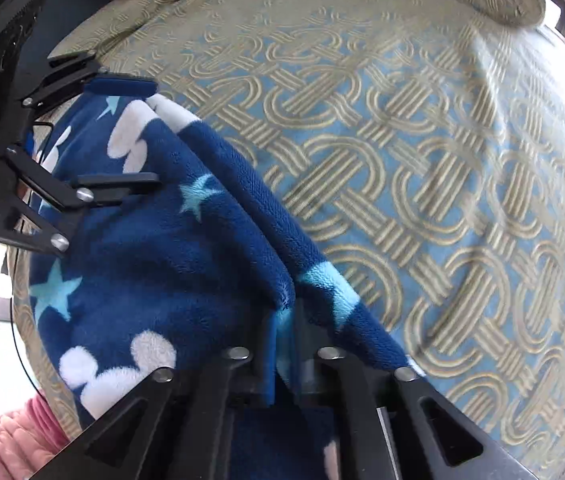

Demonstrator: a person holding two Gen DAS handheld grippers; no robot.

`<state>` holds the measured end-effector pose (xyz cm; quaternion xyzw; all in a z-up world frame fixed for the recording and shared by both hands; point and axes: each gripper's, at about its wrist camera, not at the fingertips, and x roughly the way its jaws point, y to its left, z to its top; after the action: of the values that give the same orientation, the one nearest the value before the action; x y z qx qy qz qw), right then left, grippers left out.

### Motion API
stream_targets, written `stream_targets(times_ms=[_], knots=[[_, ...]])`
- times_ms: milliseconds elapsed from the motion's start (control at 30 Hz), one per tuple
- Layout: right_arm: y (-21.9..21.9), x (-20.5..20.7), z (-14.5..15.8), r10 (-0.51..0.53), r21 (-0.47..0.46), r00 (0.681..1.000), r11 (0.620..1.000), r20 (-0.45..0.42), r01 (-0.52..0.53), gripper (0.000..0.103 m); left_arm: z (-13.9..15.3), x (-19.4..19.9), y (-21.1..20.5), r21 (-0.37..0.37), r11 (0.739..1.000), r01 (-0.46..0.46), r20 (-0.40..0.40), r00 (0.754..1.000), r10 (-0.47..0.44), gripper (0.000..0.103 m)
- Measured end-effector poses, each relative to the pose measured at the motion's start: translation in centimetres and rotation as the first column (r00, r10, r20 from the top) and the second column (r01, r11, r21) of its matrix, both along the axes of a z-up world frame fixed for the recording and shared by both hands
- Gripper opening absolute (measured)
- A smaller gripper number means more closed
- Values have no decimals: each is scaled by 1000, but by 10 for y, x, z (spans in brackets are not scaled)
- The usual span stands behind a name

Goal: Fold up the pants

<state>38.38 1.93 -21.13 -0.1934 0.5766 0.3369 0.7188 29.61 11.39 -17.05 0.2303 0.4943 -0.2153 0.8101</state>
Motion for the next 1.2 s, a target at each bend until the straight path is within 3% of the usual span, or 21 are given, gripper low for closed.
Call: stream_targets(times_ms=[33, 67, 133, 200, 267, 333, 367, 433, 467, 500, 600, 667, 733, 800, 900, 967, 1100, 1200], knots=[[-1, 1, 4, -10, 12, 1000, 1000, 30, 10, 4, -3, 3, -3, -34, 999, 22, -37, 999, -23, 6], [-4, 5, 10, -37, 42, 998, 999, 48, 35, 4, -3, 5, -3, -42, 999, 16, -39, 999, -18, 5], [-14, 20, 14, -106, 94, 994, 990, 32, 103, 4, 0, 14, 2, 8, 1000, -26, 42, 999, 26, 3], [-16, 29, 4, -121, 55, 992, 991, 30, 119, 9, -5, 35, 23, 61, 985, -161, 39, 986, 159, 3], [-17, 25, -2, -128, 0, 992, 992, 16, 128, 17, 2, 40, 47, 47, 966, -253, 41, 967, 251, 3], [-25, 11, 10, -136, -2, 989, 991, 64, 137, 25, 14, 30, 60, 21, 956, -293, 63, 955, 291, 4], [-33, 2, 18, -148, 2, 984, 989, 98, 149, 32, 22, 22, 67, 11, 949, -314, 80, 947, 313, 9], [-57, -17, 35, -205, 26, 966, 979, 155, 204, 45, 34, 0, 82, -5, 934, -357, 98, 930, 355, 39], [-70, -30, 43, -246, 58, 958, 969, 149, 240, 48, 39, -14, 92, -1, 920, -393, 118, 913, 390, 67], [-80, -42, 46, -267, 93, 957, 962, 110, 258, 48, 42, -23, 103, 7, 906, -424, 142, 897, 419, 81], [-98, -82, 38, -254, 171, 964, 949, -79, 264, 48, 36, -43, 138, 43, 851, -523, 137, 847, 514, 82], [-92, -115, 17, -243, 88, 962, 963, -122, 255, 48, 24, -51, 163, 88, 785, -614, 79, 789, 609, 83], [-84, -135, -1, -248, 1, 965, 968, -87, 249, 48, 15, -57, 185, 94, 728, -679, 32, 733, 680, 83], [-77, -138, 9, -253, 4, 967, 967, -38, 254, 48, 9, -62, 198, 46, 697, -716, -21, 697, 717, 88], [-59, -127, 35, -267, 131, 963, 954, -24, 268, 48, 3, -64, 214, -41, 677, -735, -107, 677, 729, 94], [-35, -115, 46, -266, 196, 963, 943, -43, 269, 49, -1, -60, 217, -58, 669, -741, -130, 670, 731, 94], [11, -89, 42, -242, 227, 965, 939, -101, 259, 50, -2, -56, 243, -156, 612, -775, -196, 632, 750, 94], [42, -91, 31, -202, 241, 968, 942, -149, 234, 50, -4, -61, 260, -229, 589, -775, -253, 632, 733, 94]])
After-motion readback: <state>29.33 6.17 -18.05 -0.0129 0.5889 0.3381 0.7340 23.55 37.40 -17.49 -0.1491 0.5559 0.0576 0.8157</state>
